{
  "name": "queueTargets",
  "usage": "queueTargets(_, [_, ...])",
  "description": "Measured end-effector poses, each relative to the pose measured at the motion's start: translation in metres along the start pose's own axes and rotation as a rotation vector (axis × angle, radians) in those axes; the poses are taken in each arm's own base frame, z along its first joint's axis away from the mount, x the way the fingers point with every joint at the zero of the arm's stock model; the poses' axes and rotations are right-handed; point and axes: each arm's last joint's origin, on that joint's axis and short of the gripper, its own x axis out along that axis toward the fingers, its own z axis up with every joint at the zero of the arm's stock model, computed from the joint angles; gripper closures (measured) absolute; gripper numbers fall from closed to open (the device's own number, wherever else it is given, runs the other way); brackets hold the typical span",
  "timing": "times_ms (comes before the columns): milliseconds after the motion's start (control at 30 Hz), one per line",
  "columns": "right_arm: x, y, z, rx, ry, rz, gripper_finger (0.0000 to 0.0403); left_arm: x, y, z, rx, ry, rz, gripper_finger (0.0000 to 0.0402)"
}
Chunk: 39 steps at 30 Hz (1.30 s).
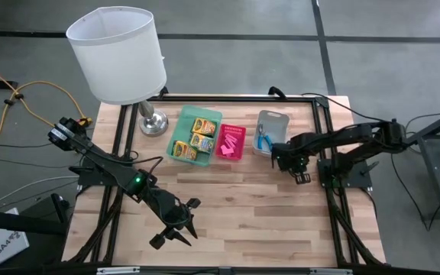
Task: Pick & Place School Supplies
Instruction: Put the blue puncher into the gray bin
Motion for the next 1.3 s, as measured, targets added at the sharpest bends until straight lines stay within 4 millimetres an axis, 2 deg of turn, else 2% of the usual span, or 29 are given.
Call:
queueTargets(467, [-0.017, 0.037, 0.016, -0.144, -0.041, -0.031, 0.0364, 0.000, 0.000, 0.000, 0.001, -0.003, -0.001, 0.0280])
queueTargets(567, [-0.027, 0.041, 0.022, -0.090, -0.070, -0.050, 0.0364, 0.000, 0.000, 0.001, 0.001, -0.007, -0.001, 0.0280])
queueTargets(733, [-0.042, 0.043, 0.028, 0.095, -0.094, -0.006, 0.0364, 0.000, 0.000, 0.001, 0.003, -0.013, -0.002, 0.0280])
queueTargets(1000, [-0.067, 0.048, 0.038, 0.187, -0.150, 0.064, 0.0364, 0.000, 0.000, 0.001, 0.003, -0.013, -0.002, 0.0280])
queueTargets(1300, [-0.099, 0.034, 0.048, 0.341, -0.237, -0.005, 0.0364, 0.000, 0.000, 0.001, 0.003, -0.013, -0.002, 0.0280])
